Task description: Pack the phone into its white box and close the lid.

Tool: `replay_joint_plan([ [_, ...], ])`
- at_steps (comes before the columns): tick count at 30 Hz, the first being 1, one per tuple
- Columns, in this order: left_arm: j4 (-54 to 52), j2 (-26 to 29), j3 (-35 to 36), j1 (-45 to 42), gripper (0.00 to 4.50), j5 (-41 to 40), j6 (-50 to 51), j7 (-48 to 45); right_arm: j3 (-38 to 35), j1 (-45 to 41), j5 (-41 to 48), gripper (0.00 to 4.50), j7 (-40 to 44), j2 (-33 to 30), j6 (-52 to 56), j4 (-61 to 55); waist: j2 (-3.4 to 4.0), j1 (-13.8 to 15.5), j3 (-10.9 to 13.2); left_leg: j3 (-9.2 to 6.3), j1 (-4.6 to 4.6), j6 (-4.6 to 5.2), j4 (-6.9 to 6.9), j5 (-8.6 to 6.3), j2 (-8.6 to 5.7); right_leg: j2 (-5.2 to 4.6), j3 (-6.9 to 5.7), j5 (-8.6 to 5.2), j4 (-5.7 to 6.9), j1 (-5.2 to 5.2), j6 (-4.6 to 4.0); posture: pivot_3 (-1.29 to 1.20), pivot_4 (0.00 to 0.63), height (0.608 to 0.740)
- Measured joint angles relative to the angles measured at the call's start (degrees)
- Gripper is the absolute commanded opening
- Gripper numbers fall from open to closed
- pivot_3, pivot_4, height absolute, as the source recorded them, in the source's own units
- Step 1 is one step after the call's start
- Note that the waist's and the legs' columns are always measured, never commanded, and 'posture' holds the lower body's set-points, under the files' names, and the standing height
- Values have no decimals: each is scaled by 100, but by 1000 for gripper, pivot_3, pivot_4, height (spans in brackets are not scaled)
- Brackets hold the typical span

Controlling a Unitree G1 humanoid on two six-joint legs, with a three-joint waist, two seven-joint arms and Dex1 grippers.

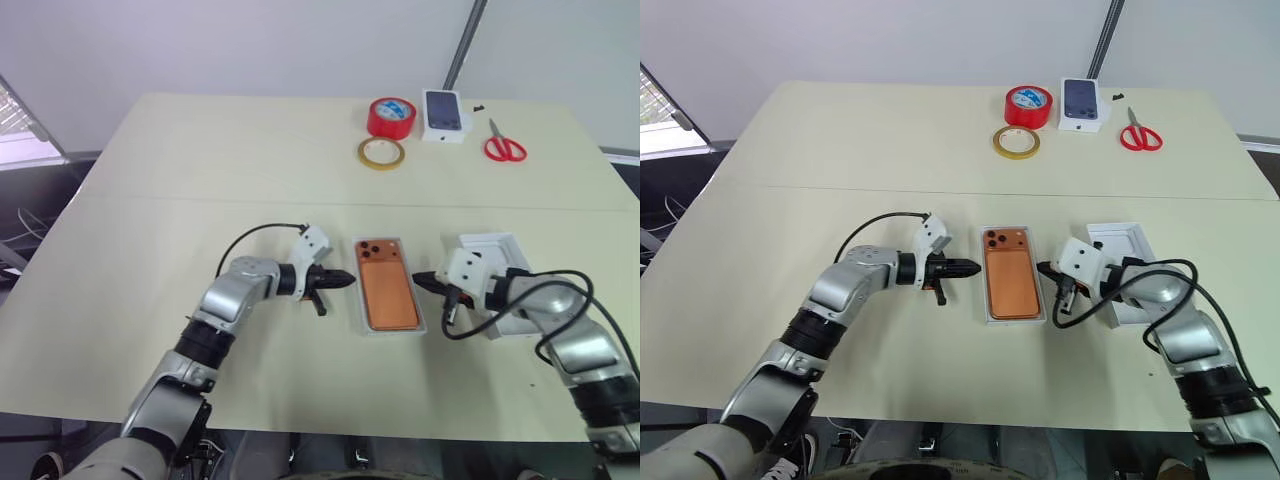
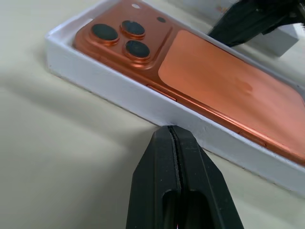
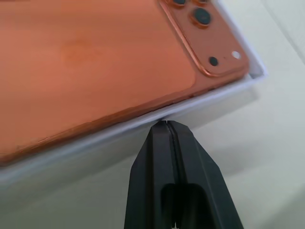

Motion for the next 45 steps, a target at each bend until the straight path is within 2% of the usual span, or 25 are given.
replay_joint_plan([
  [5,389,-480,89,-165,27,78,-53,102,-309,477,44,0,-47,-97,121,-198,0,-18,0,0,3,16,2,-9,4,7,0,0,2,1,1,0,150,740],
  [15,391,-706,-41,-161,27,130,-131,32,-637,559,37,0,-101,-203,235,-169,0,-15,0,0,3,1,6,0,5,8,1,0,4,2,1,0,150,740],
  [26,487,-597,90,-225,27,86,-148,-16,-667,685,83,0,-51,-210,-5,-137,0,-25,0,0,3,-2,11,2,8,11,1,0,5,3,1,0,150,740],
  [32,371,-494,81,-62,27,79,-232,-56,-670,420,73,0,-73,-341,-174,137,1,-18,0,0,4,-7,16,4,8,11,1,0,6,6,1,0,150,740],
  [40,183,-514,88,11,27,82,-317,92,-528,-109,-483,0,-542,-344,-662,915,1,-18,-1,0,4,-11,23,7,9,12,1,0,8,9,0,0,150,740],
  [43,183,-443,162,-44,27,86,-557,171,-376,-115,-749,0,-637,-427,-975,1056,1,-14,-1,0,4,-11,27,7,9,11,1,0,8,12,1,0,150,740],
  [45,172,-294,291,-90,27,74,-665,166,-430,6,-593,0,-524,-431,-942,1017,1,-5,-1,0,4,-11,29,7,9,11,1,0,8,15,1,0,150,740],
])
